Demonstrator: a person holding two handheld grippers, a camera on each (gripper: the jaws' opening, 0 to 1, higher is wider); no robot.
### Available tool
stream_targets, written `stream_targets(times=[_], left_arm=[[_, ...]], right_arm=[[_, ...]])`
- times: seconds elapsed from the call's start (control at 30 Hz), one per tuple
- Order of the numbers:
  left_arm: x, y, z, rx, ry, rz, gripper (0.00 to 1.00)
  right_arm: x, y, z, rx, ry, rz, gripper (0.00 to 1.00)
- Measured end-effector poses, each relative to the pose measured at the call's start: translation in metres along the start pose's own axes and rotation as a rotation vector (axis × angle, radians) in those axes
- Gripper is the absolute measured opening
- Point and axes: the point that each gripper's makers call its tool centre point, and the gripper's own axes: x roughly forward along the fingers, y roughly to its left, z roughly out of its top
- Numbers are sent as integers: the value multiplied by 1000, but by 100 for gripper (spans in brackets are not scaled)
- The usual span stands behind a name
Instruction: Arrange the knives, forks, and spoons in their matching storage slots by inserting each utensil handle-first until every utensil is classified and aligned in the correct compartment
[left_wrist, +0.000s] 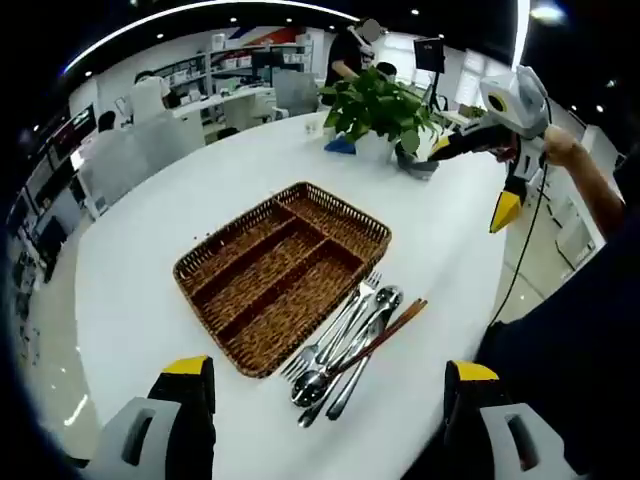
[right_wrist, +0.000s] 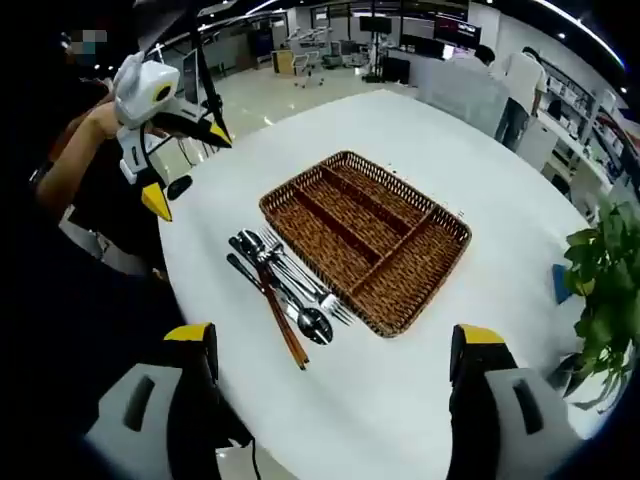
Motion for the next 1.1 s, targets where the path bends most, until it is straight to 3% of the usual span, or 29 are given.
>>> stream_targets(times=[0.6, 0.8, 1.1], left_arm=[[8, -8, 12, -24, -57, 2, 100], [6, -9, 18, -29, -101, 0, 96], [9, -10, 4, -50, -94, -18, 90]], right_arm=[[14, -3, -8, 46, -37, -22, 99], [17, -1, -9, 44, -35, -14, 99], [21, 6, -11, 31, -35, 0, 97]])
